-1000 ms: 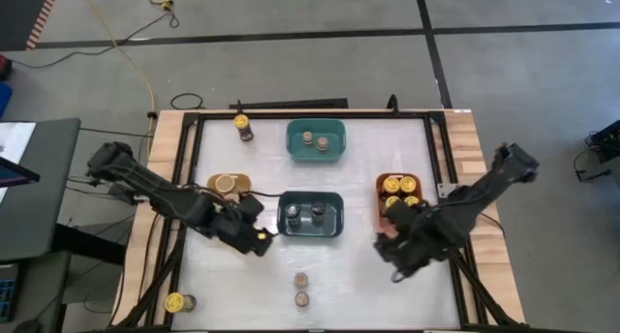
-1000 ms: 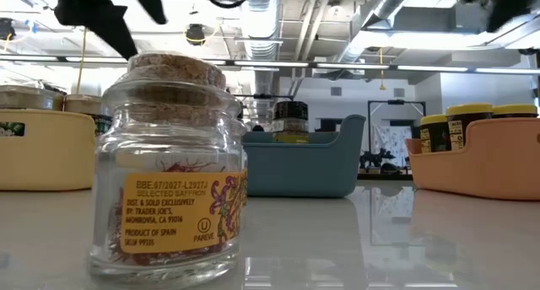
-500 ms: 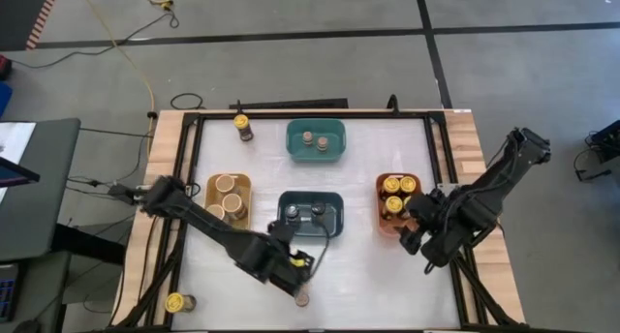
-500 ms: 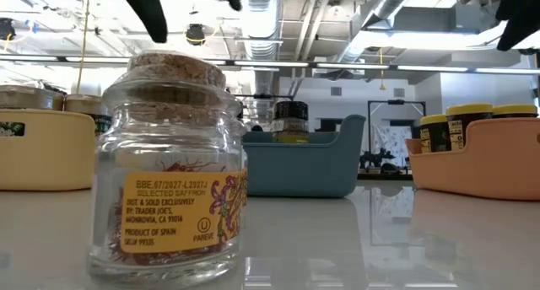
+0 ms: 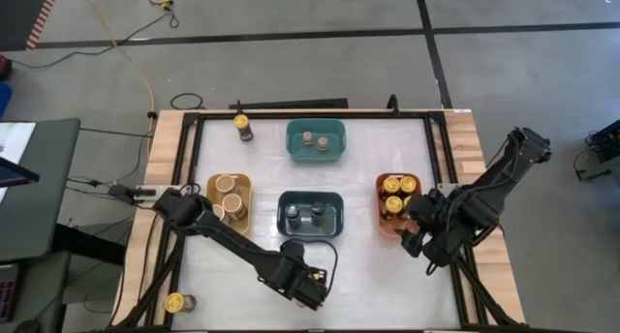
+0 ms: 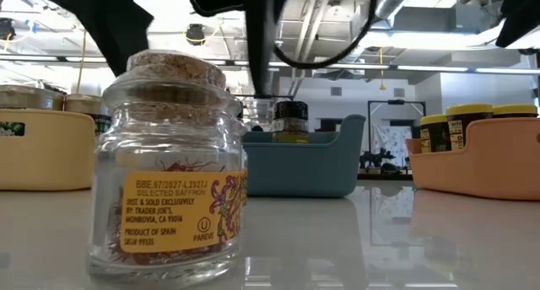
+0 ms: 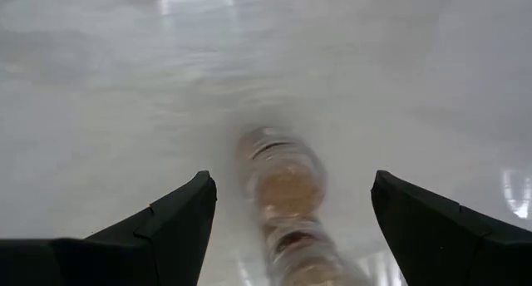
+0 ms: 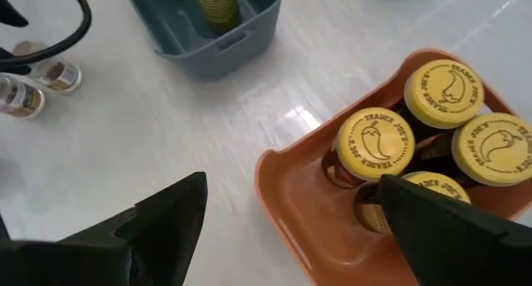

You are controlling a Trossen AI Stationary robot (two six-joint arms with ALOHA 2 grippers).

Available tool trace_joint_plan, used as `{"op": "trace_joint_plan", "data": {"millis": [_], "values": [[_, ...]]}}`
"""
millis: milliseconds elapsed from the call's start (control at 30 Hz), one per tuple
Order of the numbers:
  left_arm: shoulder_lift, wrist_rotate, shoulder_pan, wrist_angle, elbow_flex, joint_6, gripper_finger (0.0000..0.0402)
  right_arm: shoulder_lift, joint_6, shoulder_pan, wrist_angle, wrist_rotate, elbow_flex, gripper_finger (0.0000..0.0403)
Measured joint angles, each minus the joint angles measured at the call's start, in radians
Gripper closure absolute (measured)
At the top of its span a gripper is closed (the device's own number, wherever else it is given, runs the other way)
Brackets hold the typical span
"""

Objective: Sort spices by type
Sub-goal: Put the brown seasoning bottle into the green bin

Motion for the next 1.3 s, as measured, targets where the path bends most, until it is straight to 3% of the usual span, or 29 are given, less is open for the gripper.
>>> {"op": "trace_joint_plan", "data": {"millis": [133,500,933,1300], "values": [[-0.003,-0.049,0.0,0.046,-0.013,0.009,0.0093,0.0,-0.016,0.0,0.009,0.0,0.0,0.0023],[0.009,-0.052,-0.003,0.059,-0.014,-0.023,0.0093,0.0,-0.022,0.0,0.016,-0.003,0.0,0.0023],[0.077,0.018,-0.011,0.096,-0.015,-0.055,0.0095,0.0,-0.026,0.001,0.029,-0.006,0.0,0.0023],[0.097,0.03,-0.002,0.122,-0.015,-0.055,0.0176,0.0,-0.025,0.0,0.036,-0.007,0.0,0.0023]]}}
